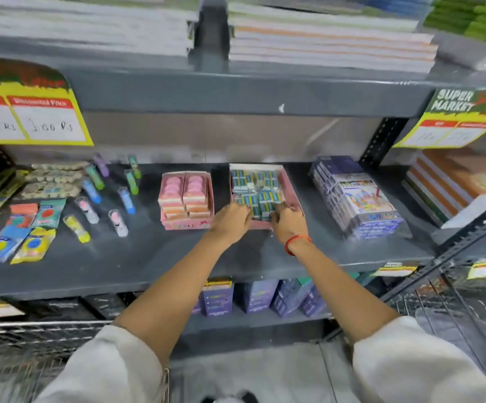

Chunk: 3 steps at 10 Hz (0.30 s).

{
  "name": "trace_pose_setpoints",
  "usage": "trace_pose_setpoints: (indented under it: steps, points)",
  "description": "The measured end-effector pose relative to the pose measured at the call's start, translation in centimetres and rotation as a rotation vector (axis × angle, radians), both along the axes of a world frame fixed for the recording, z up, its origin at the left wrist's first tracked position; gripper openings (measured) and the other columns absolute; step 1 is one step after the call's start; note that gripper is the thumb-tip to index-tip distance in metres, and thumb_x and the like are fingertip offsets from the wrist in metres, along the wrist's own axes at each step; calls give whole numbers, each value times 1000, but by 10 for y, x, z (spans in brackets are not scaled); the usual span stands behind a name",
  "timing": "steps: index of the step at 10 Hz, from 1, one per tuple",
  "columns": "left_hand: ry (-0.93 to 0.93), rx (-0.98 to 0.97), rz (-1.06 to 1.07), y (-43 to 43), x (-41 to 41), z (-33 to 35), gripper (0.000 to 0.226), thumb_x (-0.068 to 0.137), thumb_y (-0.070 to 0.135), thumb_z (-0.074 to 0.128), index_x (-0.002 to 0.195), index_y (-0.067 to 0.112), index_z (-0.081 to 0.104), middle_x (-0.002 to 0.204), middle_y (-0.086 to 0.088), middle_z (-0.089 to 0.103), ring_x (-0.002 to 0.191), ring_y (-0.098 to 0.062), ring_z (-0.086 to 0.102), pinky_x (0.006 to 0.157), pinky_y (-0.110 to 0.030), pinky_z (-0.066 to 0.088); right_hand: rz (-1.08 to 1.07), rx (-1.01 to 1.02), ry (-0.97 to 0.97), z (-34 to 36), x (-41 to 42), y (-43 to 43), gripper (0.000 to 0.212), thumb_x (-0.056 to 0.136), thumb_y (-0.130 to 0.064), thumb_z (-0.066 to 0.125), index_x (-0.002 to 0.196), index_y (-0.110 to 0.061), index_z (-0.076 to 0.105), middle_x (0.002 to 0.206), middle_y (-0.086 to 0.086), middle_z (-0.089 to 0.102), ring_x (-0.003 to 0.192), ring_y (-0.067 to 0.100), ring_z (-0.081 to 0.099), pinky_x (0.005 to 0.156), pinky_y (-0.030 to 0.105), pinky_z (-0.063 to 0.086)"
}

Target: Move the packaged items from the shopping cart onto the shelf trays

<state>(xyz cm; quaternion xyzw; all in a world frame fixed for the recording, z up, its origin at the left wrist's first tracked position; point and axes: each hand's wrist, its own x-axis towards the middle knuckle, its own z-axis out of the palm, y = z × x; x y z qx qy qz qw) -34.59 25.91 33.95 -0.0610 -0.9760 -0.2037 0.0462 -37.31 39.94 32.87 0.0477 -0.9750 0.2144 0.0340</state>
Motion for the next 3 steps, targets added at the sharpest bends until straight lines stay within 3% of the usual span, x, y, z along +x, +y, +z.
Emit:
trace_pose_setpoints:
  steps: [1,3]
  points:
    - [-5,-8,-27,-8,12,-2,22,92,12,53,86,-5,64,94,-20,67,86,-34,66,74,-40,53,106,71,49,-4,17,5,27,93,-11,44,108,-4,64,114,18,62,111,36,49,96,41,41]
    - [101,55,-101,-22,26,25,24,92,14,55,110,3,67,116,-11,68,90,-22,67,83,-33,56,291,-97,179,27,50,2,24,89,-5,53,110,-3,65,120,15,63,118,31,52,100,33,38]
